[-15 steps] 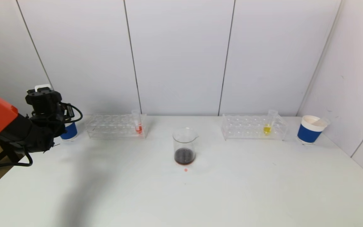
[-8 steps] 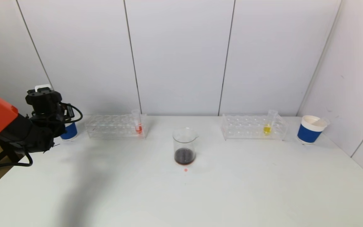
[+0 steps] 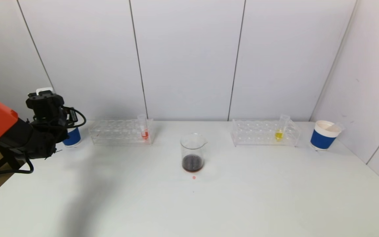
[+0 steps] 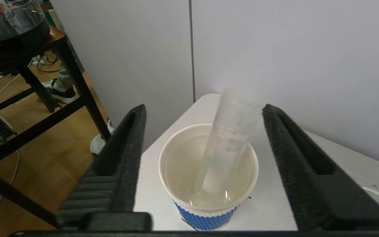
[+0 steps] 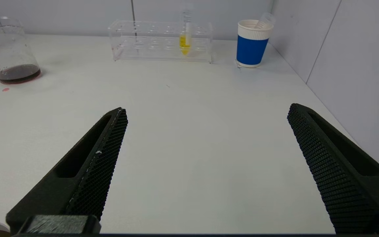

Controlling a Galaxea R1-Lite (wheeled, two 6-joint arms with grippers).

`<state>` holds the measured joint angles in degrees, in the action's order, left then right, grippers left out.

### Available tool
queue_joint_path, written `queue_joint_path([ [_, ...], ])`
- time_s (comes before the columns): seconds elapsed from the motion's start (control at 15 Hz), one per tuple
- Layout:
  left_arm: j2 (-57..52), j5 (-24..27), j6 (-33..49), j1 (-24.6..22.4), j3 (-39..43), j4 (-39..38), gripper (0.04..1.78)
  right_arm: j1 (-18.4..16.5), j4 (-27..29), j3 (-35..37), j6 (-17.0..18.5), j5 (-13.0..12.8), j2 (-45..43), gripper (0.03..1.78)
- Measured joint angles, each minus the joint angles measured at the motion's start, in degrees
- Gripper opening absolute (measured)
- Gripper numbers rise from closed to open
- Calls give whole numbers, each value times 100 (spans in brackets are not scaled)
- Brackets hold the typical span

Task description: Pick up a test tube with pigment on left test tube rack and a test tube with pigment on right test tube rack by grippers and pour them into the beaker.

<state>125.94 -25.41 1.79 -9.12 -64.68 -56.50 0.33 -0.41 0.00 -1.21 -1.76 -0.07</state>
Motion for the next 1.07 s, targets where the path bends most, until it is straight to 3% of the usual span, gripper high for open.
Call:
queue_joint_path([
  [0.13,-4,0,7,0,2,-2,156,0,0,0,2,0,0,177],
  [0.33,-4,0,5,-5,7,-2,175,0,0,0,2,0,0,177],
  [1.07,-102,77,-1,-9,27,20,176,0,0,0,2,0,0,177],
])
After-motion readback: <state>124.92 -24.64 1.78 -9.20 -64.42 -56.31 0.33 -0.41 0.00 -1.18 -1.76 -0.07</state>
